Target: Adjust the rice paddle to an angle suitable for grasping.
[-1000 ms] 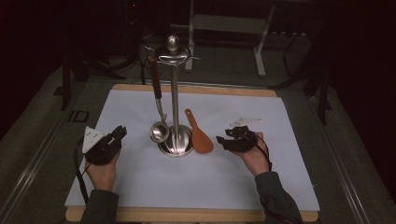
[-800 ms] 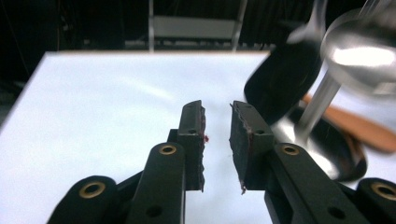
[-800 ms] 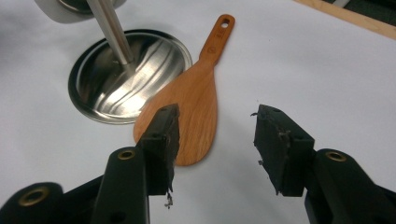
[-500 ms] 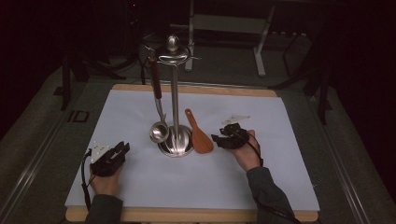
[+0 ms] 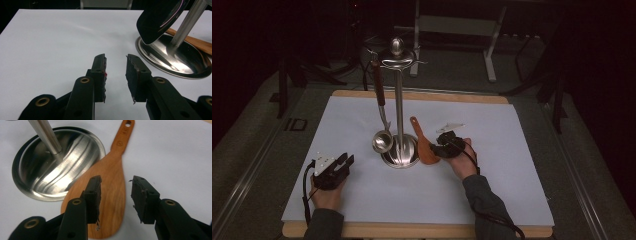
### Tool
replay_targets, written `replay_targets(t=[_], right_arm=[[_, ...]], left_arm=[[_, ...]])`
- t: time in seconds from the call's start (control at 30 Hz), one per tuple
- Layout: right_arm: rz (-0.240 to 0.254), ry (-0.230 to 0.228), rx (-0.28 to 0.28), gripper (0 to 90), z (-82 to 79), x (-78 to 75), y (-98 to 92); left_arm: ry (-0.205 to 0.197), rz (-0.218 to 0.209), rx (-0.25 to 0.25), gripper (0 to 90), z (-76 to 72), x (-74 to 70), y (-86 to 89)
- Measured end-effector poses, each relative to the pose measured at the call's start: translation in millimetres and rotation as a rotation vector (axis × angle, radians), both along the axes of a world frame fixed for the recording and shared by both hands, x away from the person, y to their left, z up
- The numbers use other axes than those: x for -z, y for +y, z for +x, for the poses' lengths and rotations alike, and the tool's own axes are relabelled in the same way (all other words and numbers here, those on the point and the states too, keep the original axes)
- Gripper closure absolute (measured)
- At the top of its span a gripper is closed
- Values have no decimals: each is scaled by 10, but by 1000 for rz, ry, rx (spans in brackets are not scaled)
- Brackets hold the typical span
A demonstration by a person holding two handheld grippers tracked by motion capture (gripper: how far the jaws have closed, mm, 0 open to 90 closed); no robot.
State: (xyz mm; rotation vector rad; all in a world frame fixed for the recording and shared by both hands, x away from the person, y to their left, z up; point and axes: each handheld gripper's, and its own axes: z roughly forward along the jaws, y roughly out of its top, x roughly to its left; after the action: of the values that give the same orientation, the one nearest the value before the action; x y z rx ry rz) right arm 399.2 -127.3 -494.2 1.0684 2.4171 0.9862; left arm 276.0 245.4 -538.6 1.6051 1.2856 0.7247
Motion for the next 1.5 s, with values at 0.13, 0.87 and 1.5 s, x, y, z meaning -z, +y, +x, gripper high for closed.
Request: replay_targets(t=[0.13,0.87,1.5], right_arm=[[4,-2,5,602,56,48,94],[22,51,97,546,352,209,392],[-22,81,139,549,503,289,563]], left_arm=[[0,1,0,694,-1,0,-1],[-7,-12,-2,692,-10,1,9],[-10,-27,-3,692,-12,3,19]])
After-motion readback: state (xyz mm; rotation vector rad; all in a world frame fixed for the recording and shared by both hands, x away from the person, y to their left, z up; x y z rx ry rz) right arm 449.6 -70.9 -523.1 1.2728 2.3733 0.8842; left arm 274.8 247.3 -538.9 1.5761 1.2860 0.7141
